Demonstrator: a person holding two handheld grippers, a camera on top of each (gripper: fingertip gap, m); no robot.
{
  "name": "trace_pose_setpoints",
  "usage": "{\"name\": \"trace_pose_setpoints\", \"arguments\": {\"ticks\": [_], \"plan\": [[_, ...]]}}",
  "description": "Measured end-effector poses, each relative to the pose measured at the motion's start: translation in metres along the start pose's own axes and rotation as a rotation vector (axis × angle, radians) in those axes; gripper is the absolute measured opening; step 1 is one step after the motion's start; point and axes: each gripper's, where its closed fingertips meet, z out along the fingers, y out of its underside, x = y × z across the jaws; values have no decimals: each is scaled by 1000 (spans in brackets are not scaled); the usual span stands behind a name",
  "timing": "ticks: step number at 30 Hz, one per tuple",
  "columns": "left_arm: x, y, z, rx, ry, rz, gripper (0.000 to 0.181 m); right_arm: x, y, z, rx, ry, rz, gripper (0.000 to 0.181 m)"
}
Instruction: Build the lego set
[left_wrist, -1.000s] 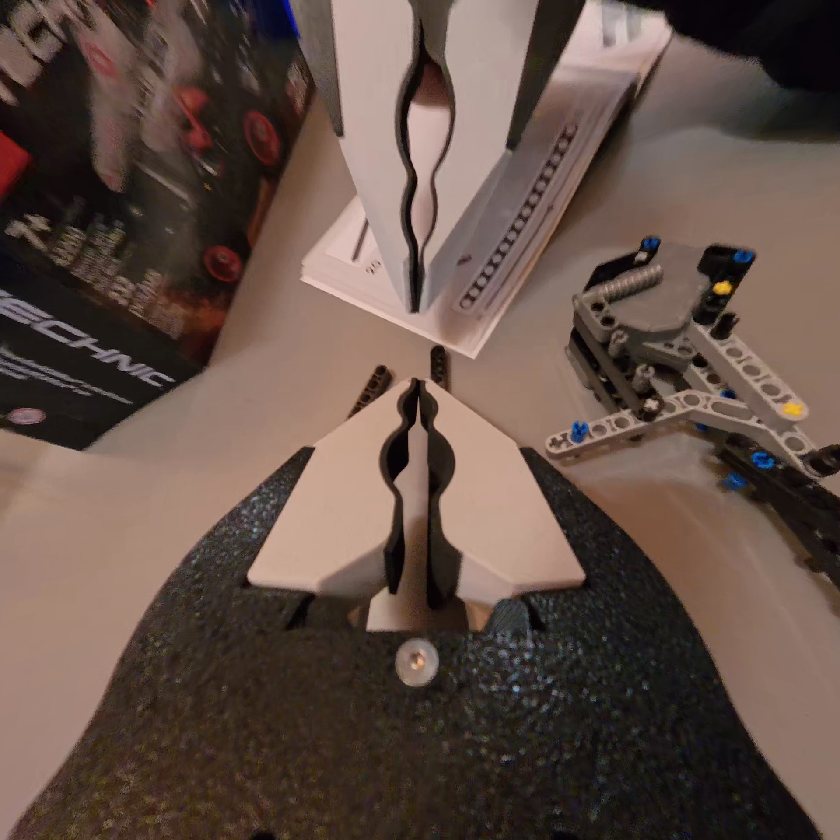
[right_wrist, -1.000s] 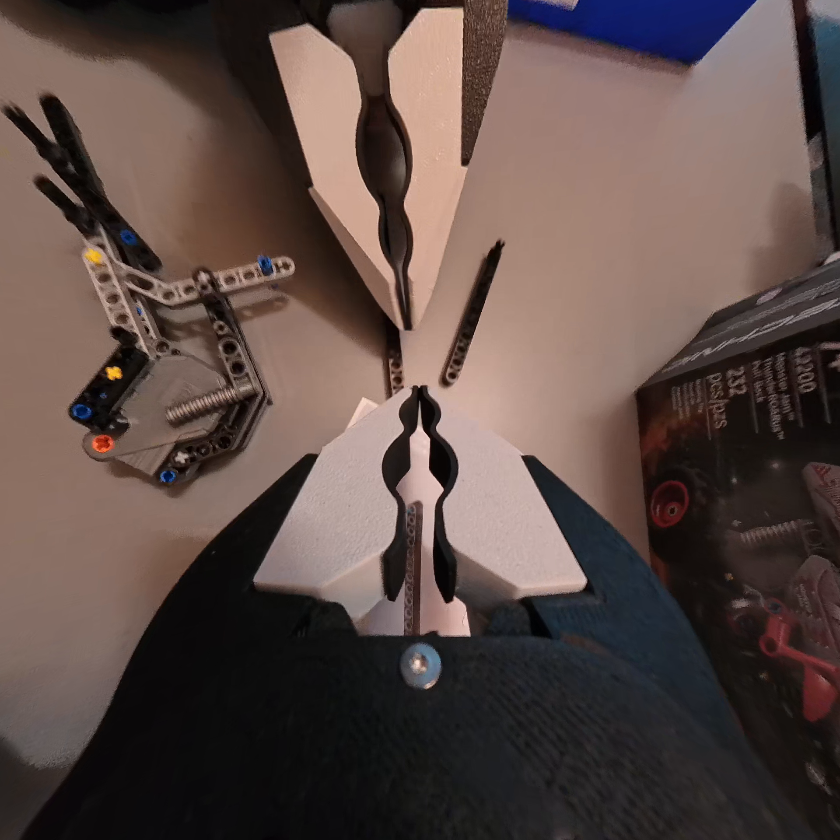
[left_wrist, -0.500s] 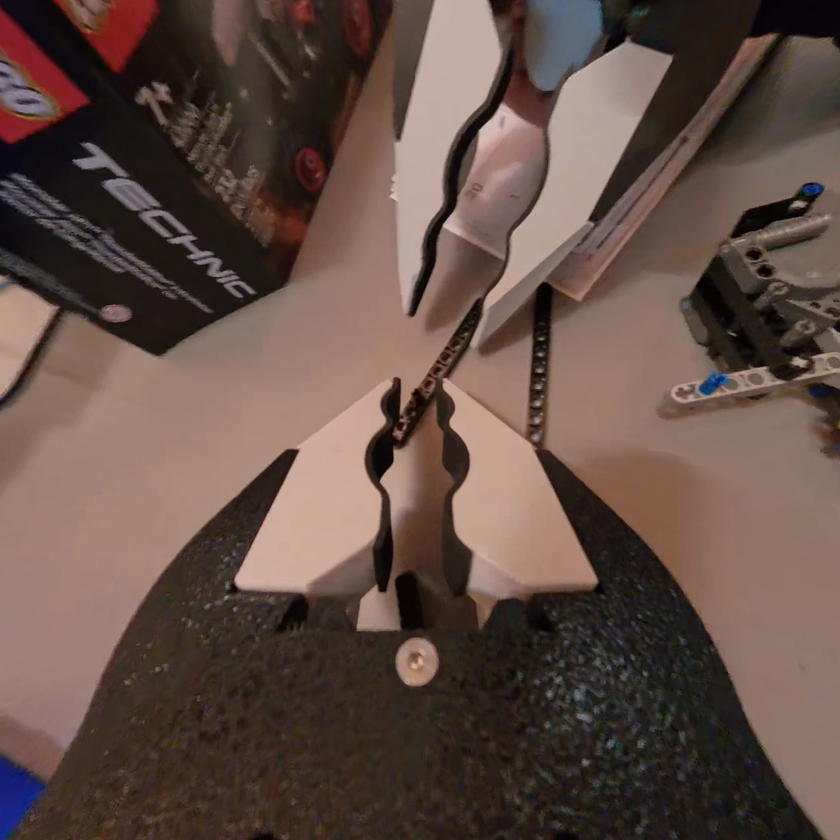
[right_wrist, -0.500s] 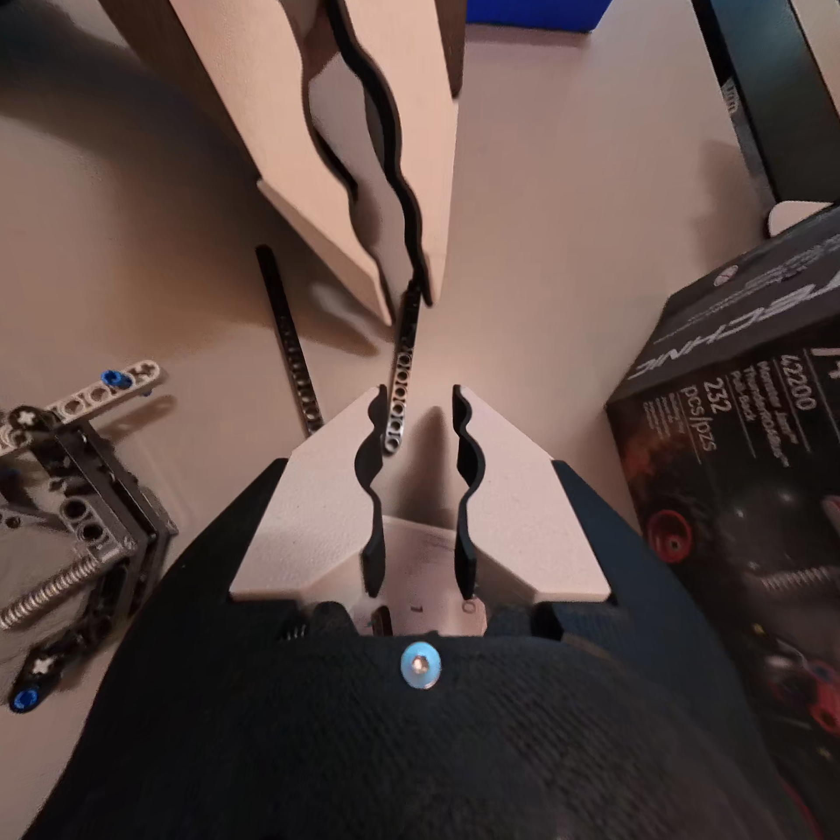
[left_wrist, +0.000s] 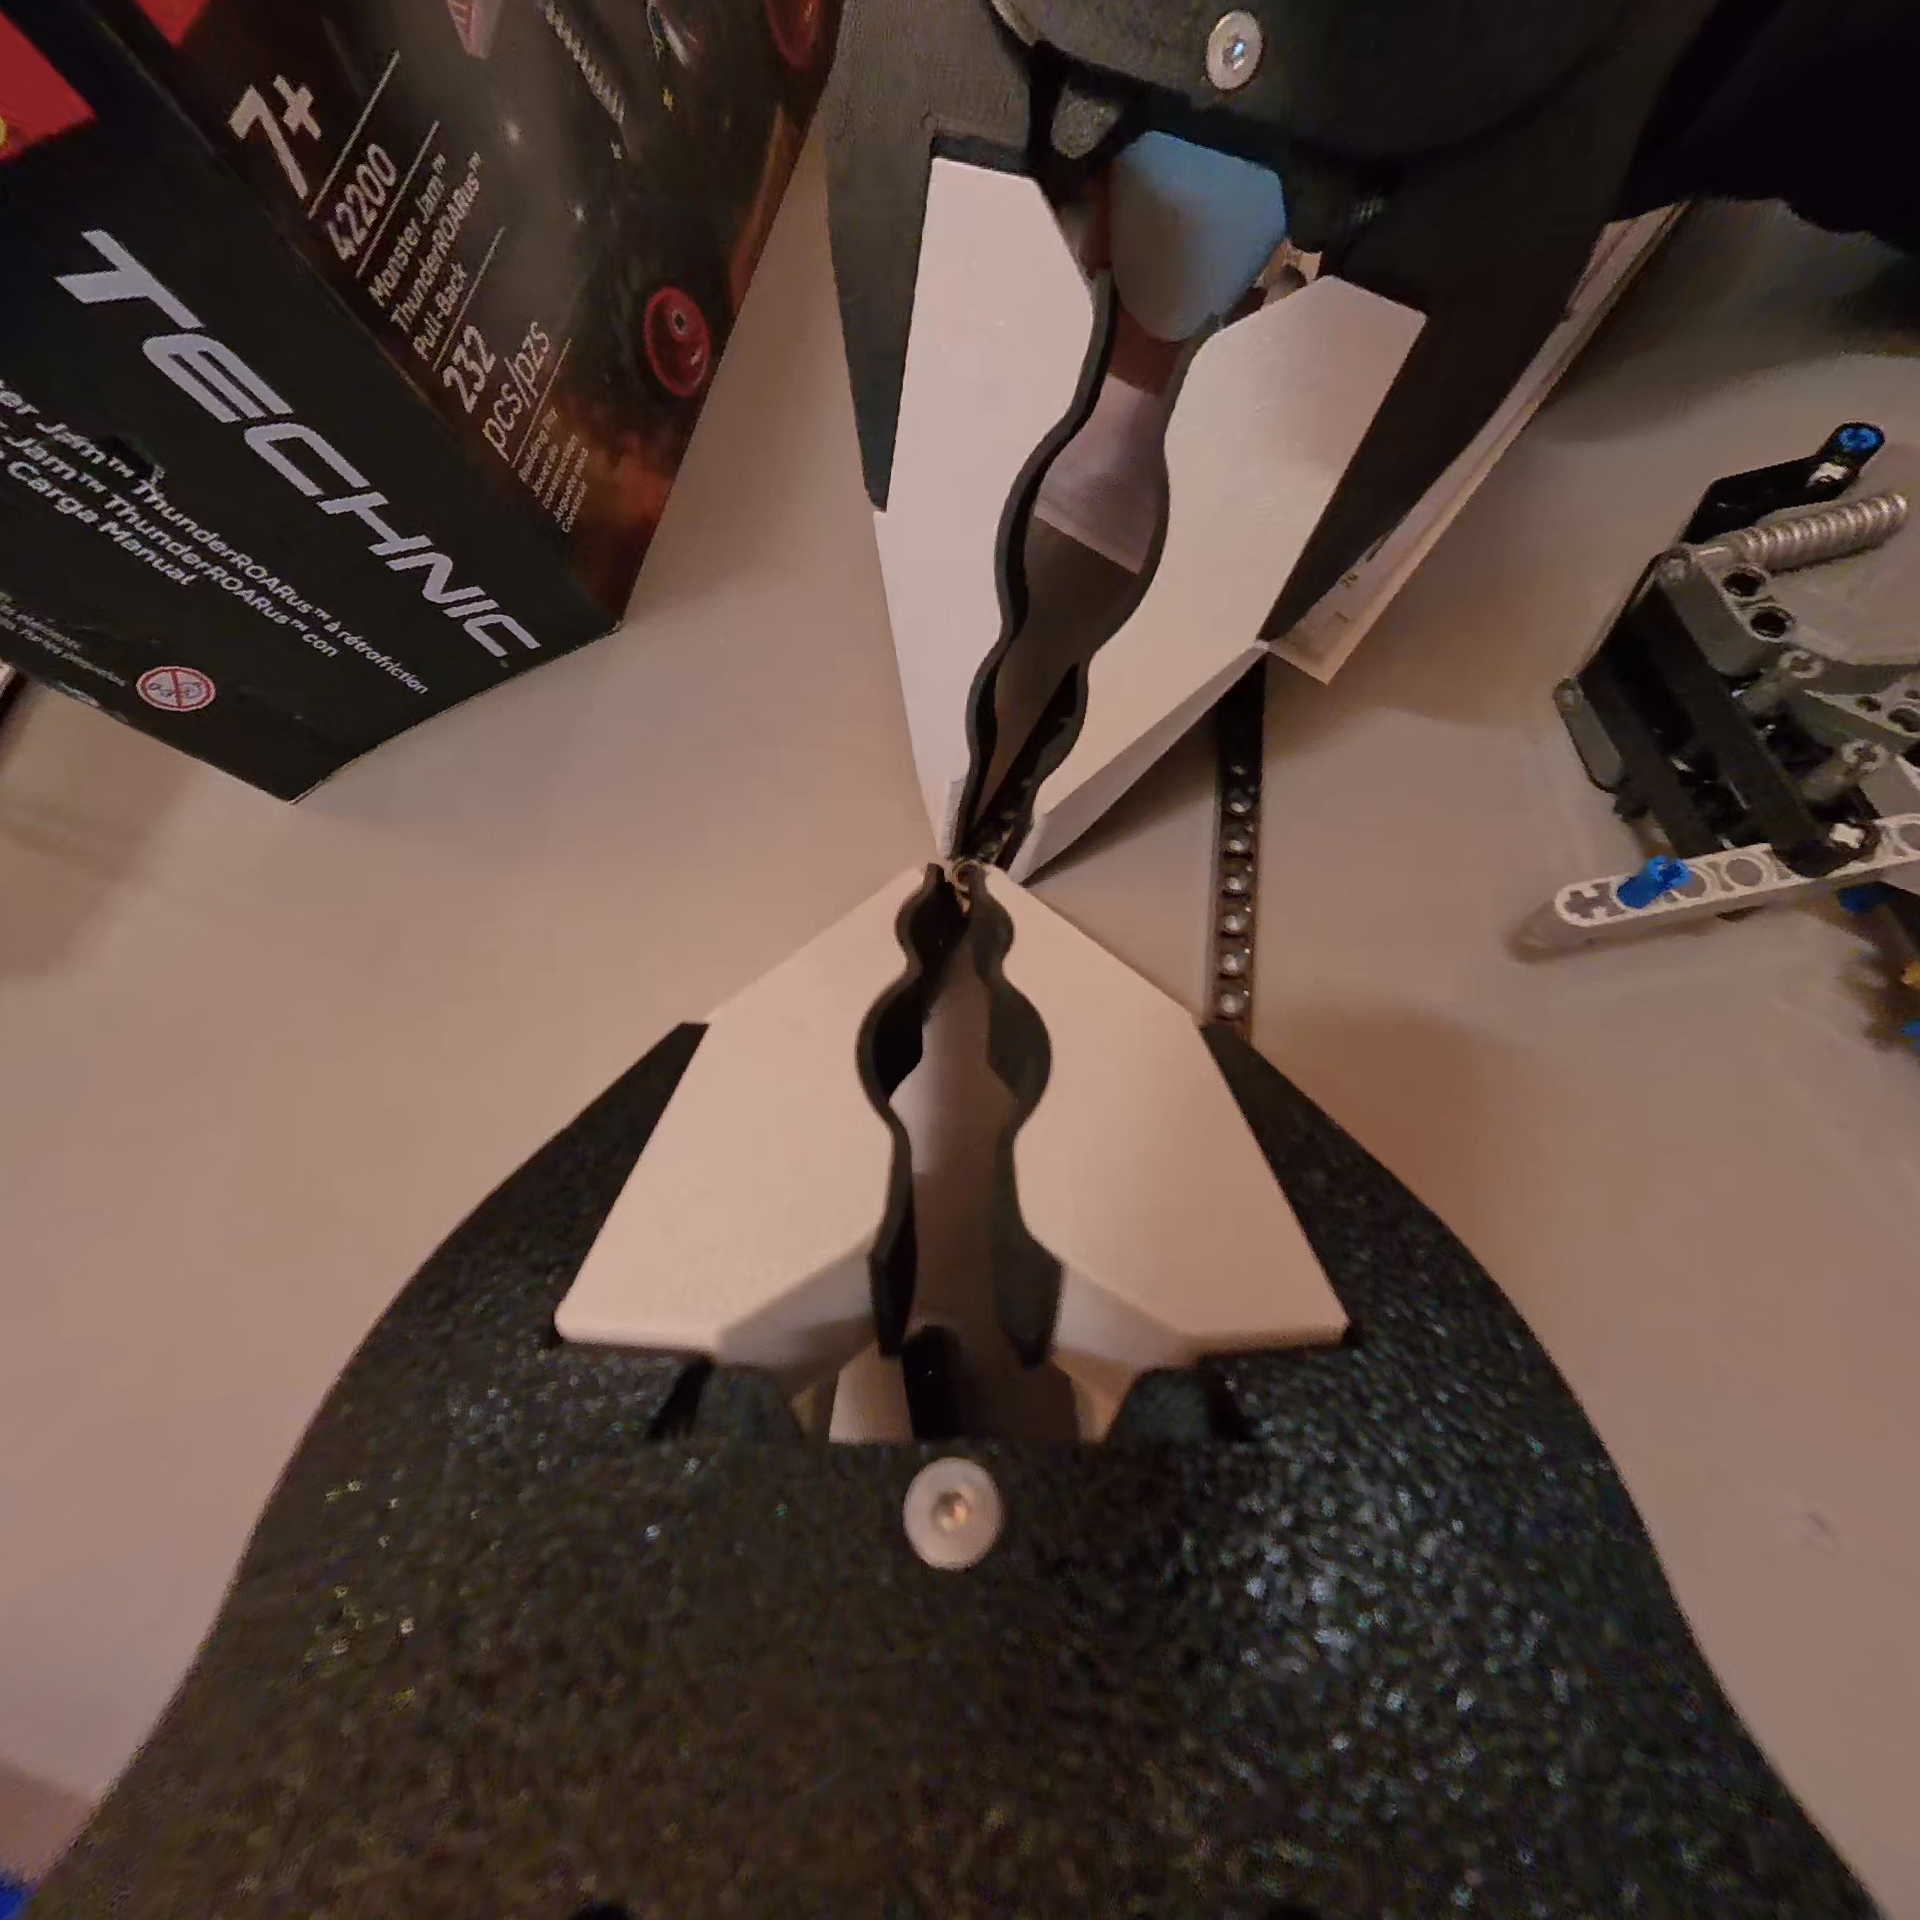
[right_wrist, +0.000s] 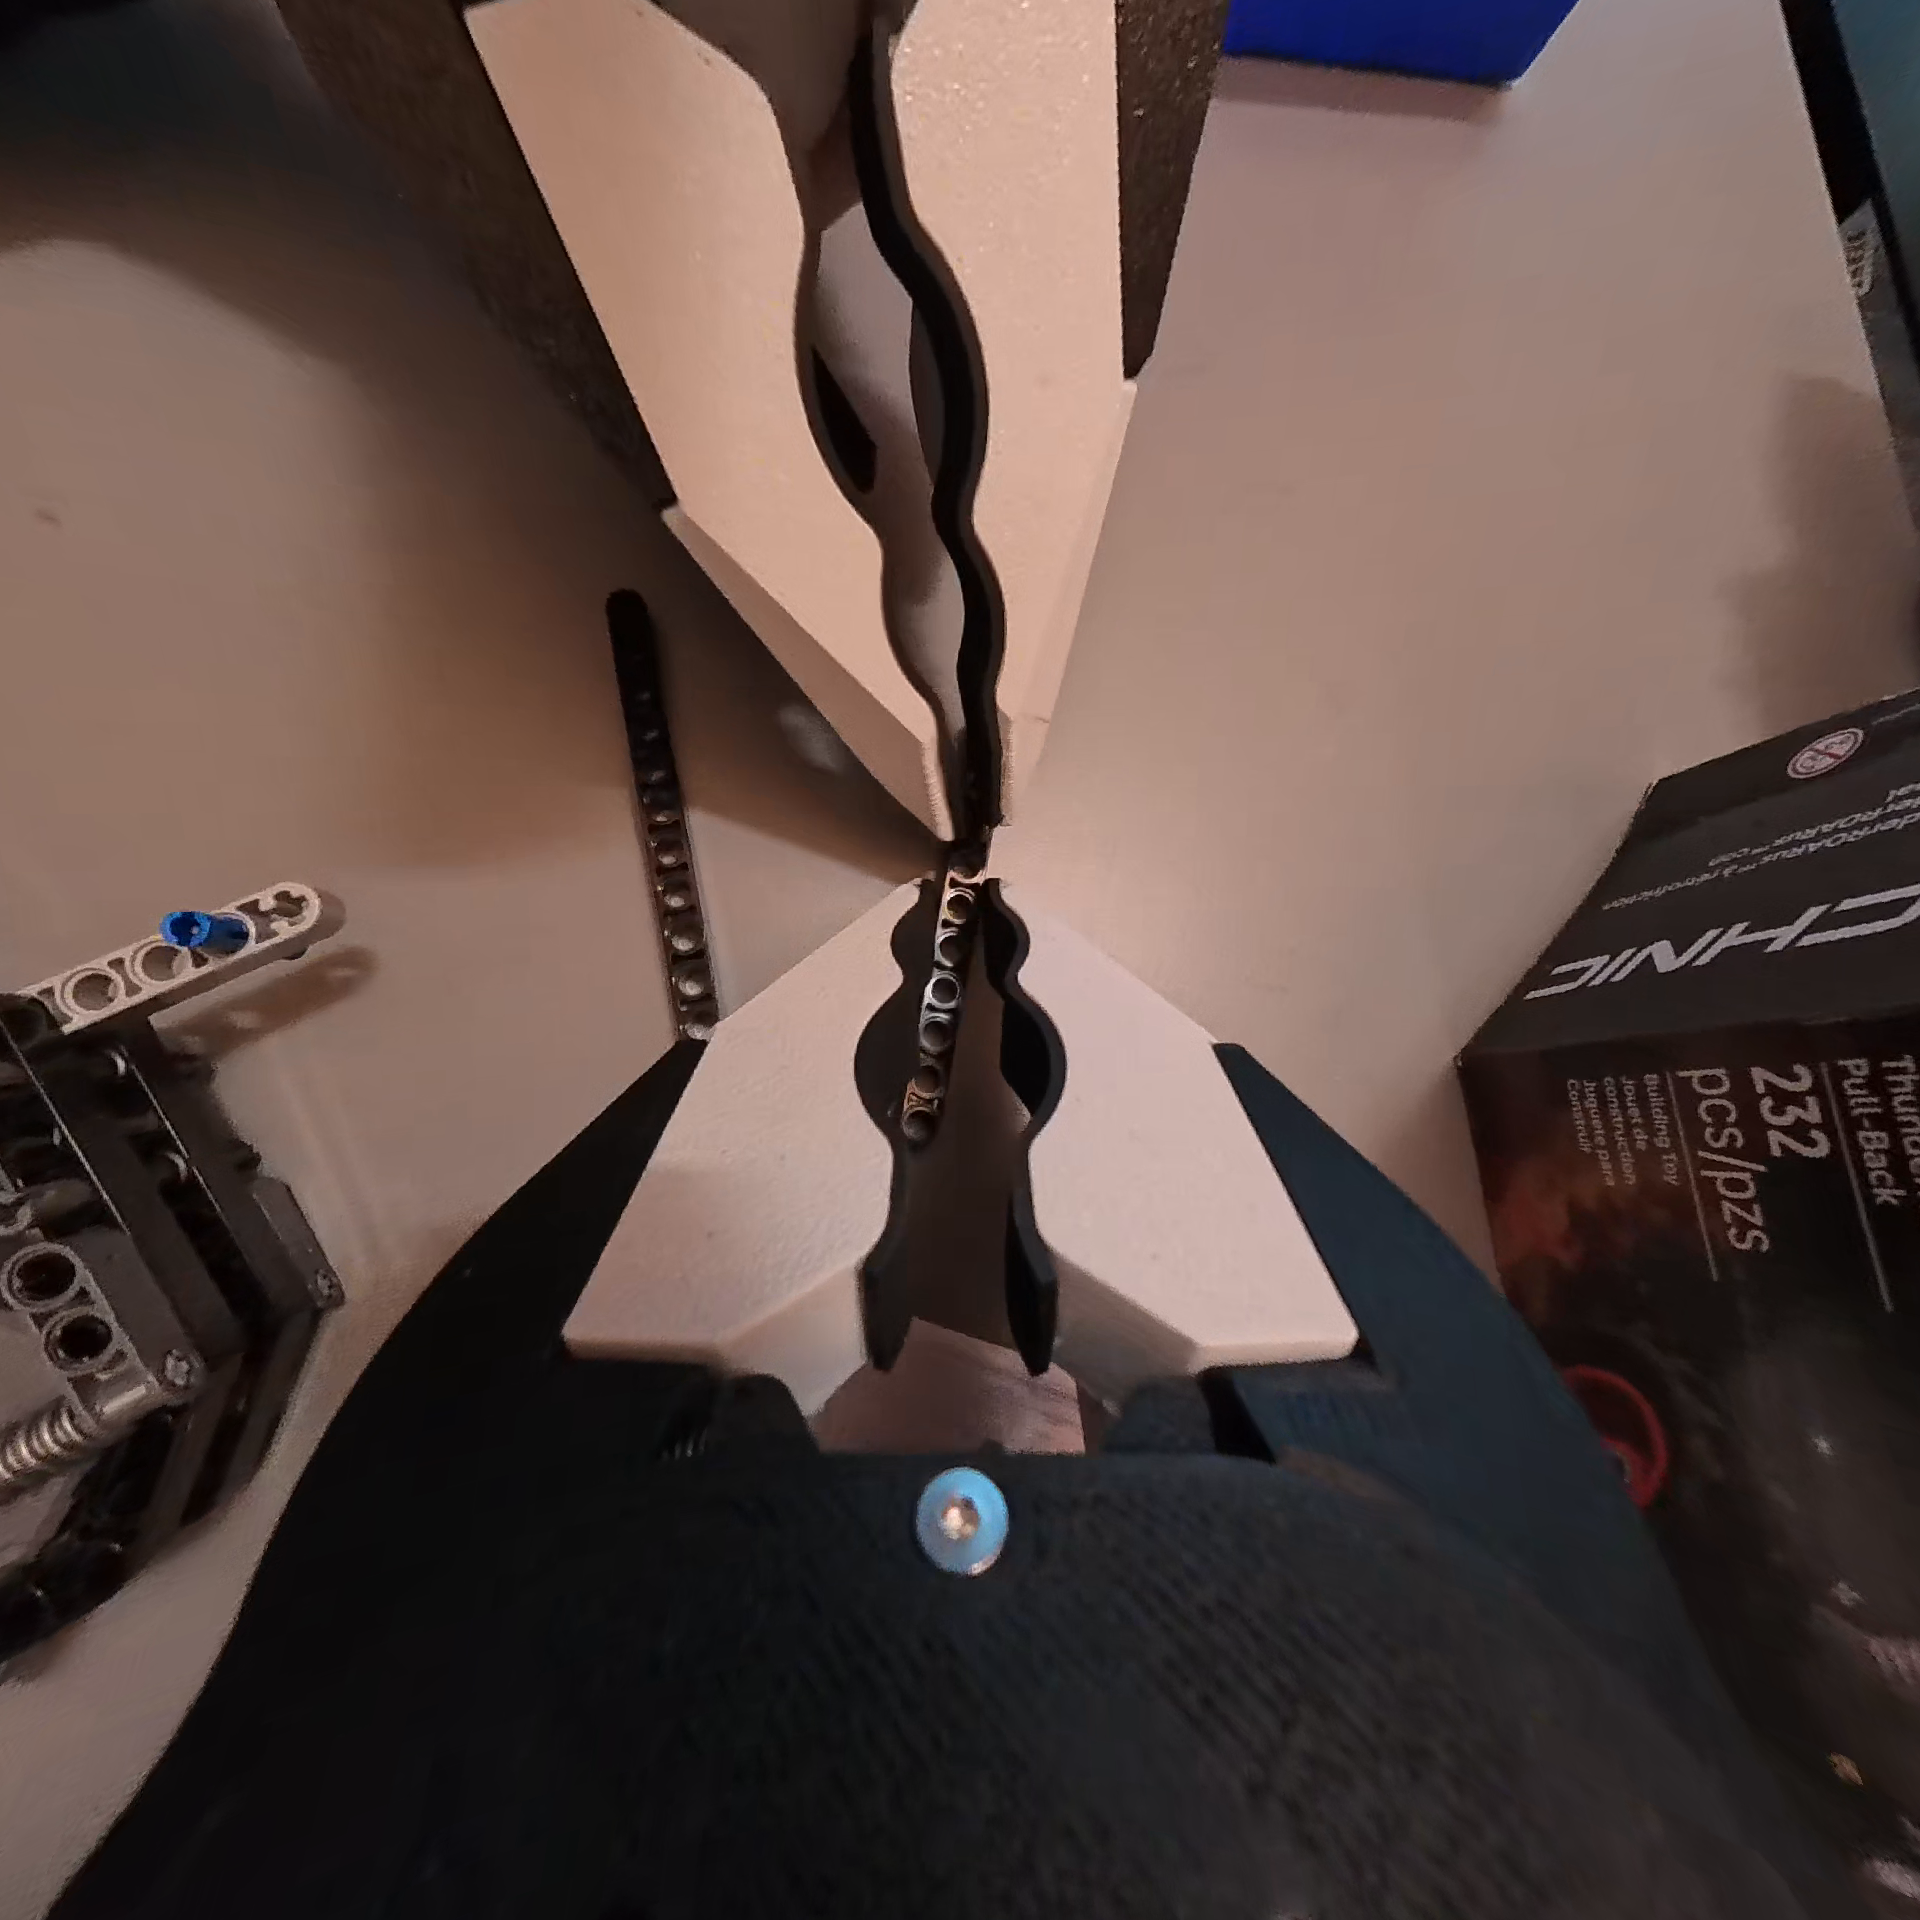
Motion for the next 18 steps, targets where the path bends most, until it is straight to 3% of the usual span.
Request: {"name": "trace_pose_setpoints", "arguments": {"ticks": [1,4,18], "plan": [[1,0,0,3,7,-1,4,0,0,0,10,-2,6,6],[-1,0,-1,6,1,3,10,-1,0,0,23,-10,15,6],[0,5,3,-14,14,-28,1,-2,-2,2,60,-28,20,6]]}}
